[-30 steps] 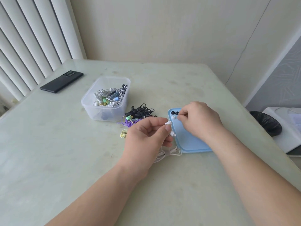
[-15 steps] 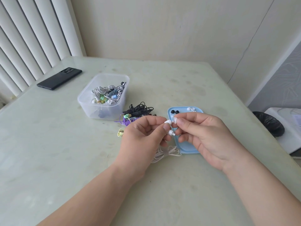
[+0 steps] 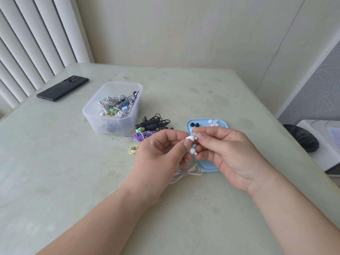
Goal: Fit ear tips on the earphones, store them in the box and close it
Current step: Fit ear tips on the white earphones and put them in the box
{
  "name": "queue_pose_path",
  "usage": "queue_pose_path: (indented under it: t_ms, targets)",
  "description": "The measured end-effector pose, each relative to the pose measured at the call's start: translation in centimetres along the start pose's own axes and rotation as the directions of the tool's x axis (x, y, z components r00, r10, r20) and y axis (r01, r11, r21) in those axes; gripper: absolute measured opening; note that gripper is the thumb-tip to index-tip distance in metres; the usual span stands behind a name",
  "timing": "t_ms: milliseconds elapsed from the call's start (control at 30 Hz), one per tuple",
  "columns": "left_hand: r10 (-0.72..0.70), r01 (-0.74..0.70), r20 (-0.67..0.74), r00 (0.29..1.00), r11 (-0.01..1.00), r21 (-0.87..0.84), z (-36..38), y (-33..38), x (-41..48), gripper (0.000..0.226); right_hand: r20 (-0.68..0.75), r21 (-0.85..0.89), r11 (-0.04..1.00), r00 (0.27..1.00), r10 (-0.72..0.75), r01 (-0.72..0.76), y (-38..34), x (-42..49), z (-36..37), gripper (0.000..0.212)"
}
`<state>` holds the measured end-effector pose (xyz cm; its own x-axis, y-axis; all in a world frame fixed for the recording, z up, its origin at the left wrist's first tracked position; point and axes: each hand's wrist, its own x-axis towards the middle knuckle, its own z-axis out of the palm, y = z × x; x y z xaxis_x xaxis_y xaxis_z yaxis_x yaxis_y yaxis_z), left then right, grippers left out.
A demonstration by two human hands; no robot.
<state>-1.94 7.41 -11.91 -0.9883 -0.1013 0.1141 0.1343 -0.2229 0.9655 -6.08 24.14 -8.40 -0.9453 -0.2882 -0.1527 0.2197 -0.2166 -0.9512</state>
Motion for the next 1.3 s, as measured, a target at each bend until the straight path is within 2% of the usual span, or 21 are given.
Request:
queue_pose_path:
  t_ms: [200, 500, 733, 1100, 1300]
  targets:
    - [-0.008, 0.007, -0.033, 0.999, 1.000, -0.028, 0.0, 0.0, 0.2, 0.009, 0.005, 0.024, 0.999, 1.000, 0.028, -0.029, -0.3, -0.1, 0.2, 0.028]
    - [-0.016, 0.014, -0.064, 0.998, 0.999, -0.031, 0.1, -0.1, 0.2, 0.012, 0.009, 0.051, 0.998, 0.999, 0.045, -0.046, 0.0, -0.1, 0.2, 0.031]
    - [-0.017, 0.015, -0.092, 0.996, 0.999, -0.029, 0.0, -0.1, 0.2, 0.011, -0.022, 0.079, 0.996, 0.999, 0.029, -0.027, 0.5, -0.3, 1.1, 0.018]
    - [-0.044, 0.039, -0.094, 0.995, 0.997, -0.061, 0.0, 0.1, 0.1, 0.012, -0.026, 0.087, 0.996, 1.000, -0.016, 0.018, 0.9, -0.7, 2.0, 0.013]
    - [-0.029, 0.026, -0.081, 0.996, 0.999, -0.040, 0.1, 0.1, 0.1, 0.009, -0.091, 0.082, 0.996, 0.996, -0.022, 0.029, 1.0, -0.4, 1.7, 0.009]
